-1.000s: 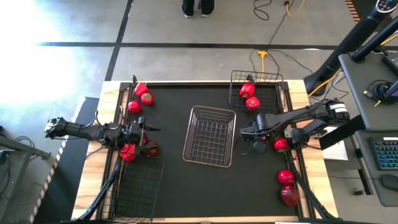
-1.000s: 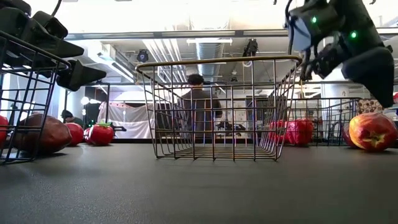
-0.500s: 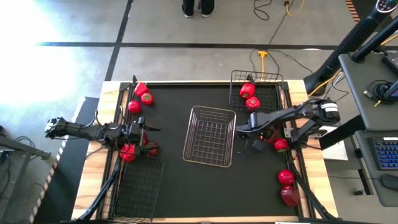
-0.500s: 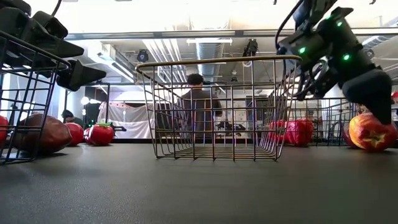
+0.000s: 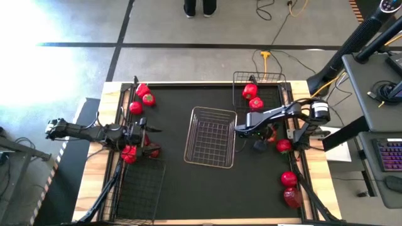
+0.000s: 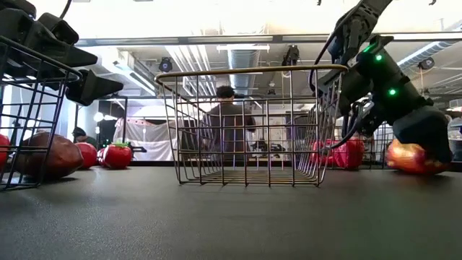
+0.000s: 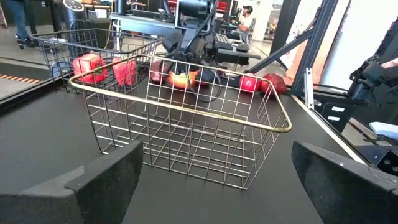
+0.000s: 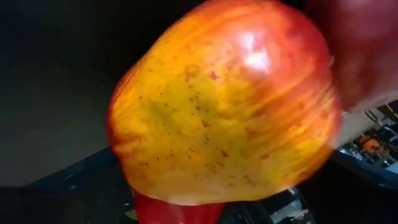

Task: Sort produce into baskets
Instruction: Put the red apple into the gold wire basket

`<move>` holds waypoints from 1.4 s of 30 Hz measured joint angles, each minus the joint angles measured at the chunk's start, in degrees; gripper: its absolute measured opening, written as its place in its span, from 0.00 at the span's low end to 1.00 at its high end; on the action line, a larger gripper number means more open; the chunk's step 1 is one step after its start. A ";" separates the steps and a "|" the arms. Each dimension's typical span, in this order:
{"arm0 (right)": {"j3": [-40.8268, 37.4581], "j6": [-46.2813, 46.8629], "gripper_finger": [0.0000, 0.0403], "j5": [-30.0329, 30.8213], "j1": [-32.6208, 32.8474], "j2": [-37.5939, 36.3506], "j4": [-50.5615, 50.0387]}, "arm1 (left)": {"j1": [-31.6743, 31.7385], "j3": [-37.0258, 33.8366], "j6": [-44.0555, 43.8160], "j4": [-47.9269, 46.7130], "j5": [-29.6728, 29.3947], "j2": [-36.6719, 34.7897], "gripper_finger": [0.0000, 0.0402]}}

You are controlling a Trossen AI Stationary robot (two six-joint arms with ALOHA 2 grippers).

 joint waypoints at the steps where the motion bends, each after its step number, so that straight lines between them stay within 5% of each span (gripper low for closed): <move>1: 0.00 0.03 0.95 0.05 -0.01 0.06 0.56 | 0.00 0.00 0.02 0.00 -0.02 0.00 0.98; 14: 0.02 -0.45 0.90 0.03 -0.01 0.07 4.87 | -0.01 -0.01 0.01 0.00 -0.01 0.00 0.98; 25: 3.12 0.44 0.44 -3.62 2.54 -3.41 -4.83 | 0.00 -0.01 0.01 0.02 -0.01 0.00 0.98; 32: 9.36 10.43 0.20 -7.50 8.22 -11.72 -9.80 | -0.02 0.00 0.02 0.00 -0.02 0.00 0.98; 37: 11.35 14.14 0.22 -8.18 9.80 -15.59 -8.90 | -0.02 0.00 0.02 0.00 0.00 0.00 0.98; 42: 11.12 13.80 0.39 -7.70 9.78 -16.50 -4.64 | -0.01 0.00 0.02 0.01 -0.01 0.00 0.98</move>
